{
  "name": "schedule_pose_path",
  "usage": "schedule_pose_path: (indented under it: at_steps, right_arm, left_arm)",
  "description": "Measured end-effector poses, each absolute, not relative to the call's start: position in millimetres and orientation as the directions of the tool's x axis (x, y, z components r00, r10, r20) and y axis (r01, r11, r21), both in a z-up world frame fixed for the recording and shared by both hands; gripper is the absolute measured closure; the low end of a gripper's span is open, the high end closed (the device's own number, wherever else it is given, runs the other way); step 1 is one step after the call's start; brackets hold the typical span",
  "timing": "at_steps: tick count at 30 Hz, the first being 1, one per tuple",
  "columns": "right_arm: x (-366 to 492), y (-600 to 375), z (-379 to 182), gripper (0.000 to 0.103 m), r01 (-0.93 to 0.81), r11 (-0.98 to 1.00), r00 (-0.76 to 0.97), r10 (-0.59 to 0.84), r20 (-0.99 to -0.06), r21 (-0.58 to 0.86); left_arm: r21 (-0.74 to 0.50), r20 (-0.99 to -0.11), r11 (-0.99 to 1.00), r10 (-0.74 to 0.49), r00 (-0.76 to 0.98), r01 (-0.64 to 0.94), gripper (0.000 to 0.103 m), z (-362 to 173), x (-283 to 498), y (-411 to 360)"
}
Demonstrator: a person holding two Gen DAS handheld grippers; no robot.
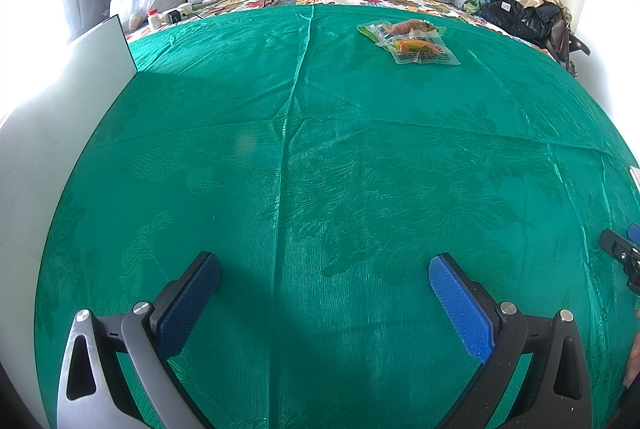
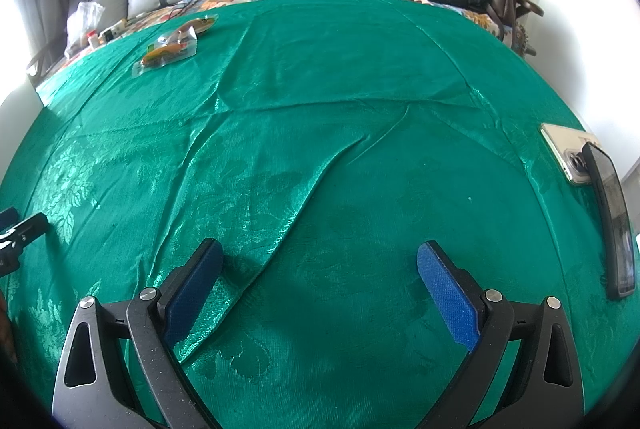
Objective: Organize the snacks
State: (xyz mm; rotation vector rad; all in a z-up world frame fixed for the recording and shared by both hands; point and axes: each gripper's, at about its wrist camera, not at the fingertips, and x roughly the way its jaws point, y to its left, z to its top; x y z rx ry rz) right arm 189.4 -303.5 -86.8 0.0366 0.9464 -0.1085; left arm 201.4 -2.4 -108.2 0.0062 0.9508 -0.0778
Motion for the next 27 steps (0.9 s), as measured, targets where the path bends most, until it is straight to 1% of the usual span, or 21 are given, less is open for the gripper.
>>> schedule_pose_path:
  at_steps: [17, 19, 22, 27]
  right_arm:
    - [189.2, -303.6, -86.6, 0.003, 0.108, 0.994, 0.580, -0.076, -0.811, -0.015]
    - [189.2, -303.6, -86.6, 0.003, 0.108, 0.994, 0.580, -0.076, -0.811, -0.015]
    - [189.3, -303.3, -86.7, 0.003, 0.108, 0.994, 0.580, -0.076, -0.811, -0.016]
    - [189.7, -303.5, -87.1, 0.003, 0.107, 0.994, 0.580, -0.075, -0.811, -0.015]
  left_arm:
    - [-0.028, -0.813, 0.997, -0.062, 0.578, 0.069, 0.000, -110.5, 200.2, -2.6]
    - [-0.027, -0.834, 0.996, -0.069, 0.547, 0.085, 0.000, -109.6, 205.3, -2.1]
    - [-0.025, -0.853, 0.989, -0.096, 0.512, 0.145, 0.001, -98.4, 230.8, -8.3]
    - [0.049, -0.830, 0.966, -0.103, 0.549, 0.255, 0.001, -62.2, 300.2, -45.1]
